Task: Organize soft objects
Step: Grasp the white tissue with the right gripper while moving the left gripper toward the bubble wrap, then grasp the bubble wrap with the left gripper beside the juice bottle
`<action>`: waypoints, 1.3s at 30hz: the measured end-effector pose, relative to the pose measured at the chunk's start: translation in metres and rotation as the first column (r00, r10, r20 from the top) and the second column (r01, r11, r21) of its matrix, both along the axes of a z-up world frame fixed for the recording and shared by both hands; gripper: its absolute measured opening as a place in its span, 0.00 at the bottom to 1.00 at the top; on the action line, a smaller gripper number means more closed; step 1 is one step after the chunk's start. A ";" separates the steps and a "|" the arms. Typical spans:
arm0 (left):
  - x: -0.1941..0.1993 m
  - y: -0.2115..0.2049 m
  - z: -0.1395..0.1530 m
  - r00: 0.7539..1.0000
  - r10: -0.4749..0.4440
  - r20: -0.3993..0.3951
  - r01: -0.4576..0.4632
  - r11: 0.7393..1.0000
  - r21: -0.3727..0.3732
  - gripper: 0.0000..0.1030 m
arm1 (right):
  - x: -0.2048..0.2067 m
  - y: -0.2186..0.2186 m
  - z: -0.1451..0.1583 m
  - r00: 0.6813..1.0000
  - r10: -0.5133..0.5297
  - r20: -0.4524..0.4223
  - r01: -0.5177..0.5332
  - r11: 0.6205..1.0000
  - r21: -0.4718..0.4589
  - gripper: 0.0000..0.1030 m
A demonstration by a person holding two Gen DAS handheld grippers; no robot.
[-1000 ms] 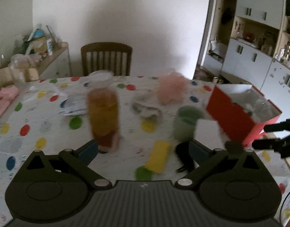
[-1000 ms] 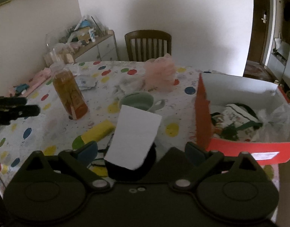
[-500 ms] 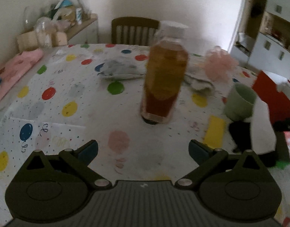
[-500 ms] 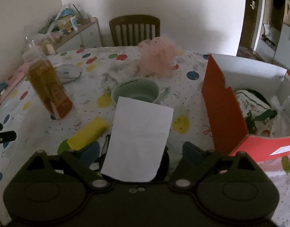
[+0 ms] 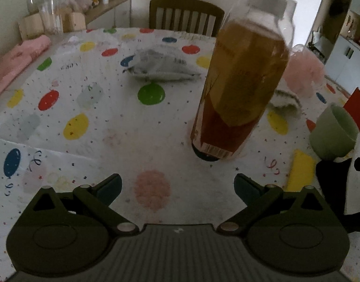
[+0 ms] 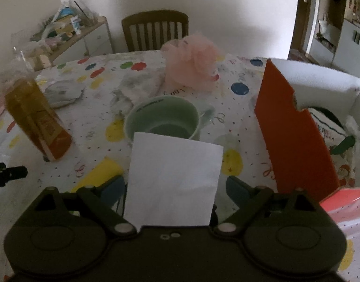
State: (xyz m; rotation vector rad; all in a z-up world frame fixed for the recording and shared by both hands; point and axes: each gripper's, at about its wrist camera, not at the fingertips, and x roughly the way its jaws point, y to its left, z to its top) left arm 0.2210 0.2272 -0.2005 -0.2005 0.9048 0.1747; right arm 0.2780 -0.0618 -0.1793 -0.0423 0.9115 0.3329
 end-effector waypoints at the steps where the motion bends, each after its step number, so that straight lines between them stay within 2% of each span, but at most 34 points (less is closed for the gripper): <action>1: 0.001 0.001 -0.002 1.000 0.004 -0.004 -0.004 1.000 -0.001 0.99 | 0.002 0.000 -0.003 1.000 -0.003 -0.009 0.003 1.000 0.004 0.88; 4: 0.002 0.004 -0.006 1.000 0.015 -0.005 -0.015 1.000 -0.011 0.94 | 0.006 0.002 -0.009 1.000 -0.004 -0.027 0.004 1.000 0.005 0.75; 6: 0.003 0.004 -0.009 1.000 0.010 -0.013 -0.010 1.000 -0.018 0.78 | 0.007 0.002 -0.011 0.999 -0.003 -0.034 0.003 1.000 -0.002 0.71; 8: 0.002 0.003 -0.010 1.000 0.012 -0.017 -0.012 1.000 -0.005 0.68 | 0.006 0.003 -0.012 0.999 -0.001 -0.033 0.000 1.000 -0.010 0.58; 10: 0.001 0.003 -0.010 1.000 0.020 -0.012 -0.020 1.000 0.002 0.60 | 0.005 0.002 -0.013 0.999 0.000 -0.035 -0.001 1.000 -0.020 0.51; 15: -0.003 0.007 -0.009 0.999 0.034 -0.007 -0.034 0.999 0.008 0.33 | 0.004 0.001 -0.012 1.000 -0.002 -0.029 0.000 0.999 -0.042 0.39; 16: -0.003 0.009 -0.009 0.999 0.035 -0.005 -0.035 0.999 0.007 0.31 | 0.004 0.001 -0.012 1.000 -0.001 -0.026 0.000 0.999 -0.047 0.34; 19: -0.006 0.012 -0.008 0.999 0.041 0.002 -0.041 0.999 -0.003 0.19 | 0.002 0.000 -0.011 1.000 0.010 -0.020 -0.011 0.999 -0.050 0.32; 24: -0.013 0.012 -0.003 0.999 0.035 0.030 -0.035 0.999 -0.002 0.11 | -0.005 -0.006 -0.005 1.000 0.009 -0.004 -0.010 0.999 -0.049 0.30; 31: -0.024 0.011 0.005 0.998 0.031 0.053 -0.030 0.999 -0.026 0.09 | -0.015 -0.018 0.004 1.000 0.010 0.013 -0.010 0.999 -0.037 0.30; 35: -0.031 0.007 0.010 0.998 0.013 0.066 -0.012 1.000 -0.021 0.09 | -0.020 -0.021 0.007 0.999 0.021 0.028 -0.020 0.999 -0.044 0.36; 39: -0.036 0.002 0.015 0.997 0.002 0.072 0.000 1.000 -0.020 0.09 | -0.021 -0.023 0.007 0.999 0.029 0.037 -0.026 0.998 -0.058 0.33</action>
